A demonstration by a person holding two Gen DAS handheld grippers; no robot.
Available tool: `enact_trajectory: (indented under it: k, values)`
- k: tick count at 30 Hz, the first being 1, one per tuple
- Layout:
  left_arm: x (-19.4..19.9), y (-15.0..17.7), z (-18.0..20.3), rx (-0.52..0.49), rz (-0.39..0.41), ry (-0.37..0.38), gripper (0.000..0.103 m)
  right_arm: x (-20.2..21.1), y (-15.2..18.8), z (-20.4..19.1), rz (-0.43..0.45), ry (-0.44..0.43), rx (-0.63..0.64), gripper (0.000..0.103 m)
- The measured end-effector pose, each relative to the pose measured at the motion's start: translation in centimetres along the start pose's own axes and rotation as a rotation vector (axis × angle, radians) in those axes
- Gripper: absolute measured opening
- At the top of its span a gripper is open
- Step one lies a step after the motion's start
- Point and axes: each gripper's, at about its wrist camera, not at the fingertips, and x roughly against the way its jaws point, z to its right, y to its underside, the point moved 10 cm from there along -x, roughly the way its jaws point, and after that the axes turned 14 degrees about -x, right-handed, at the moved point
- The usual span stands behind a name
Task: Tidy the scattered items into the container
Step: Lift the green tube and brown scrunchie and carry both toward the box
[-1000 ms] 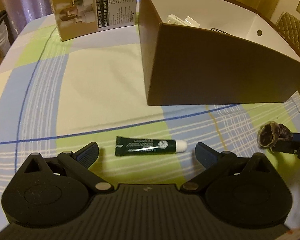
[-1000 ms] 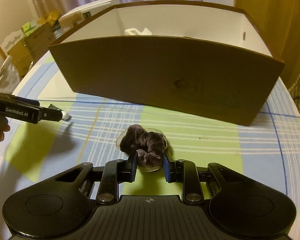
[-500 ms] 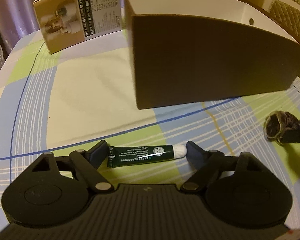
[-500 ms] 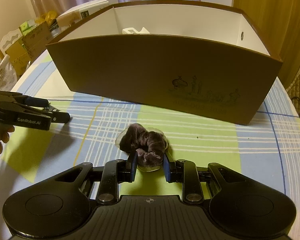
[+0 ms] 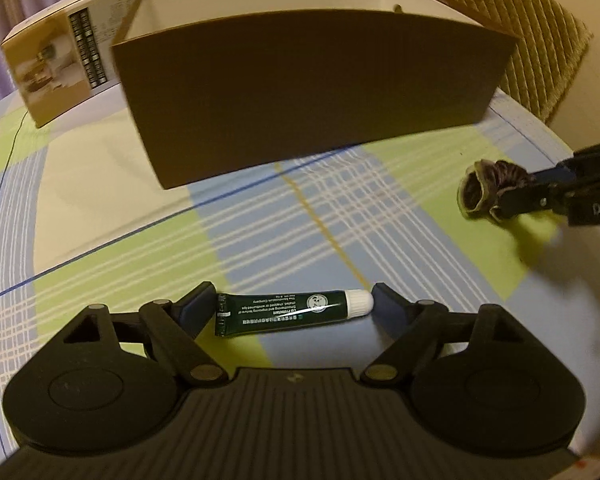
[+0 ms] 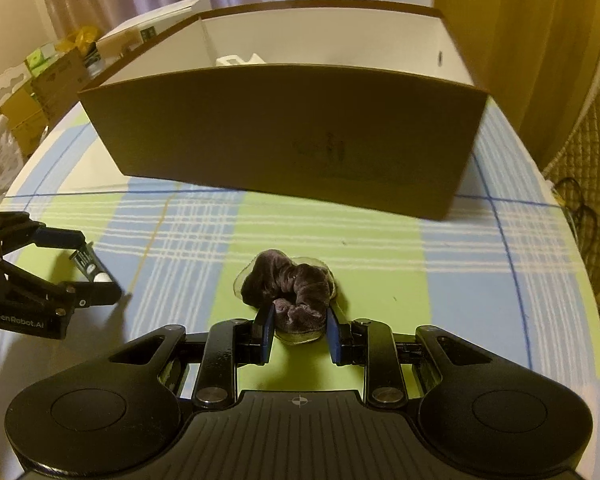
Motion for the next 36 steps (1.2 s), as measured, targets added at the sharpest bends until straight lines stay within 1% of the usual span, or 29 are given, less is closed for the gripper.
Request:
enact_trajectory:
  k: [9,10,11,12,13,14,15,25,36]
  values:
    - [-0.2,0.2,0.1,0.001,-0.025,-0.017,0.082,1.0,1.1,0.6,-0.012,0.002,-0.007,0.024]
    - [-0.2,0.3,0.1,0.005,-0.03,-0.019,0.082,1.0,1.2,0.5,-0.015,0.001,-0.001,0.025]
    - [-0.2,0.4,0.1,0.008,-0.035,-0.02,0.082,0.9,1.3,0.4,-0.022,-0.001,0.004,0.028]
    - [-0.2,0.5,0.0,0.013,-0.038,-0.022,0.082,0.8,1.4,0.3,-0.026,0.001,0.008,0.041]
    - [-0.2,0.6,0.0,0.019,-0.038,-0.022,0.082,0.9,1.5,0.3,-0.023,0.007,0.012,0.062]
    - [-0.1,0.7,0.0,0.025,-0.038,-0.024,0.082,1.0,1.5,0.3,-0.014,0.009,0.015,0.07]
    - [-0.1,0.8,-0.1,0.029,-0.038,-0.025,0.082,1.0,1.5,0.2,-0.008,0.006,0.016,0.075]
    - [0.1,1.0,-0.1,0.051,-0.032,-0.028,0.084,0.5,1.4,0.3,-0.016,-0.002,0.012,0.075]
    - [0.1,1.3,-0.4,0.089,-0.053,-0.051,0.085,-0.2,0.6,-0.3,-0.003,-0.022,0.029,0.075]
